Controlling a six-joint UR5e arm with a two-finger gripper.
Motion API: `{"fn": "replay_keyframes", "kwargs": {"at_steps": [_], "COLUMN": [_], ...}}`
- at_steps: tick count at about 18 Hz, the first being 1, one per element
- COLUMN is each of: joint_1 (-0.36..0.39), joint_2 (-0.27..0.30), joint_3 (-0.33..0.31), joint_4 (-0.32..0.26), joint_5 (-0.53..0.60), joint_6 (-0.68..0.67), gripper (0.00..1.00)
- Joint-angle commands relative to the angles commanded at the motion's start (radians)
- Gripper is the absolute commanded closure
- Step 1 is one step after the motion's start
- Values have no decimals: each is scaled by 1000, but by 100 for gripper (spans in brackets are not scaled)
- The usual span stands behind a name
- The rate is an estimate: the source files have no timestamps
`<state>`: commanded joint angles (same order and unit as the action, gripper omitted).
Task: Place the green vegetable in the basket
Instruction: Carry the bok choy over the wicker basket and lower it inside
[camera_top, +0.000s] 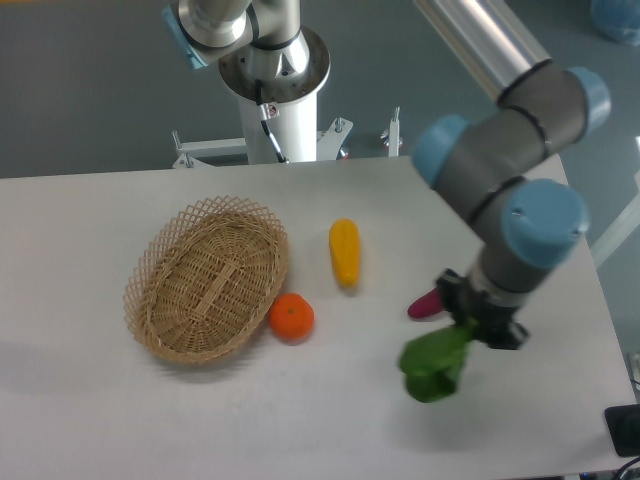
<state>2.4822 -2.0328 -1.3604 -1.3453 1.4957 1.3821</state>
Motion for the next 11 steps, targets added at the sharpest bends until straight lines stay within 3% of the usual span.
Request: {"fn": "replay_keyframes", "kwargs": {"at_steps": [3, 7, 11], "joint_1": [-60, -137, -225], "joint_2": [68, 137, 178], "joint_3": [-91, -160, -247], "joint_4": [3, 3, 35], "joint_5": [-9, -12, -11], "joint_6": [0, 3, 8], "gripper": [91, 91, 91]}}
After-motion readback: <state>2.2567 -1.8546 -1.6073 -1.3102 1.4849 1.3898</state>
